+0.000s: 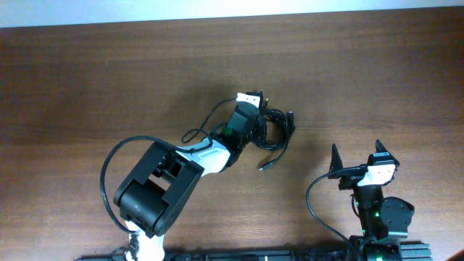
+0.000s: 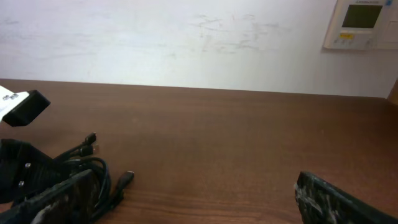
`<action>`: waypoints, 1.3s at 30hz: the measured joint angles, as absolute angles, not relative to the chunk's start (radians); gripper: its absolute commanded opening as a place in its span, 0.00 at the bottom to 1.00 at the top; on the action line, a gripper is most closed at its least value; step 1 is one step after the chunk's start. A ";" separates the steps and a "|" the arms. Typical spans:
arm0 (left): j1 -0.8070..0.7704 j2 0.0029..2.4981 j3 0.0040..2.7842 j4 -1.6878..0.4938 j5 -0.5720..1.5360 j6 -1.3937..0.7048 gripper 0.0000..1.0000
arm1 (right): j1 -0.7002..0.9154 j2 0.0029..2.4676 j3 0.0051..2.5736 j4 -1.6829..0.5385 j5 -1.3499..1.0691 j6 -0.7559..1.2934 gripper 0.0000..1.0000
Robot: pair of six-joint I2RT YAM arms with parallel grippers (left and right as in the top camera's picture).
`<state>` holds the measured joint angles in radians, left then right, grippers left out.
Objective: Untangle cables
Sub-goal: 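Lower the left gripper and grasp the black cable bundle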
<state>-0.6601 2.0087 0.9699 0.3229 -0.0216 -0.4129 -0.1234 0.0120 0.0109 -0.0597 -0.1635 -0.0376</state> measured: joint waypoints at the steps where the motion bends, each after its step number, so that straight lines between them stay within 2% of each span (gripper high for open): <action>1: -0.660 2.009 0.970 0.323 -0.020 -0.413 0.00 | -0.123 0.012 0.011 -0.060 -0.163 -0.038 0.99; 19: -0.628 1.868 0.973 -0.032 -0.036 -0.430 0.00 | -0.123 0.012 0.011 -0.060 -0.163 -0.038 0.99; 28: -0.543 1.682 0.963 -0.338 -0.179 -0.439 0.00 | -0.123 0.012 0.011 -0.060 -0.163 -0.038 0.99; 32: -0.541 1.672 0.961 -0.439 -0.192 -0.480 0.00 | -0.123 0.012 0.011 -0.060 -0.163 -0.038 0.99; 39: -0.541 1.672 0.959 -0.461 -0.193 -0.535 0.00 | -0.123 0.012 0.011 -0.060 -0.163 -0.038 0.99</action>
